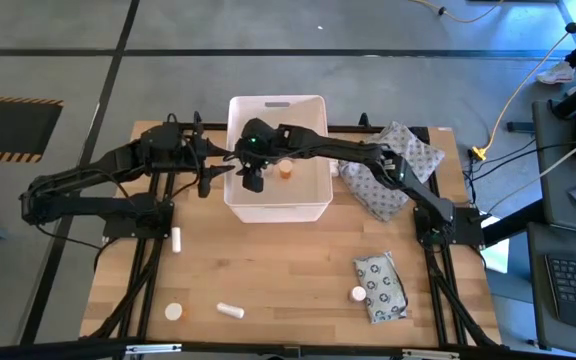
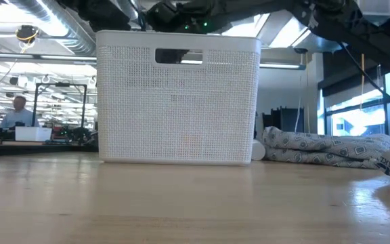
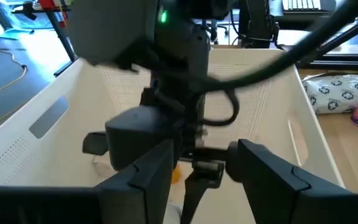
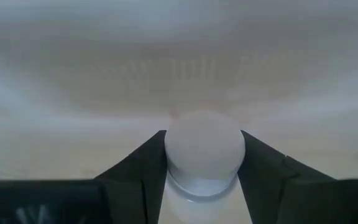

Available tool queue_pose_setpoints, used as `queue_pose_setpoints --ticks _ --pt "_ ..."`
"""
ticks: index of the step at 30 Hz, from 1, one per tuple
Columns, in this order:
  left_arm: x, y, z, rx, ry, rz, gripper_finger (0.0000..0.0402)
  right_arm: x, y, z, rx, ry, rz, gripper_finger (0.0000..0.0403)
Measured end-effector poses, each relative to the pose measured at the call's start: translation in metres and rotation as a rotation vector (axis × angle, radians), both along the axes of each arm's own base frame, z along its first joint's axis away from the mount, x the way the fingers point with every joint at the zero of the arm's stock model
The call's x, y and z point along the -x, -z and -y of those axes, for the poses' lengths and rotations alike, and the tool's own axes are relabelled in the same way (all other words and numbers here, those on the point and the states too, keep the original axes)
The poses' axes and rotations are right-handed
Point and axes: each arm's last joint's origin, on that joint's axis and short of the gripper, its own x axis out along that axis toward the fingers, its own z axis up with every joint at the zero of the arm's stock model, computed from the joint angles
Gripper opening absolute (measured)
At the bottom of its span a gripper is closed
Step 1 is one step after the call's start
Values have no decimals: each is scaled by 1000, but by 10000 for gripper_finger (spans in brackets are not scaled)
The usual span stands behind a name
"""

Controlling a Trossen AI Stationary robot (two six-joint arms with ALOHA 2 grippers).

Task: Pick & place medical supplies in basket/bin
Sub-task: Put the bottom white pill bottle into the white bin

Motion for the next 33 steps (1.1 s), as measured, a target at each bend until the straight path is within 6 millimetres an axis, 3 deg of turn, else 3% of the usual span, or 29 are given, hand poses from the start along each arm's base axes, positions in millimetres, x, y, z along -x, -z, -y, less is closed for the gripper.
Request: queue_pose_setpoints --ticks 5,10,17,26,33 --pt "0 0 0 0 0 0 171 -4 14 1 -11 -12 3 163" --pt "0 0 0 1 0 -2 171 -5 45 1 -32 3 -7 163" --pt "0 0 0 0 0 -1 171 -5 72 1 -51 29 34 163" --pt "0 0 0 0 0 -1 171 -4 91 0 -48 34 68 163" --pt "0 0 0 0 0 0 171 -1 94 0 -54 36 40 163"
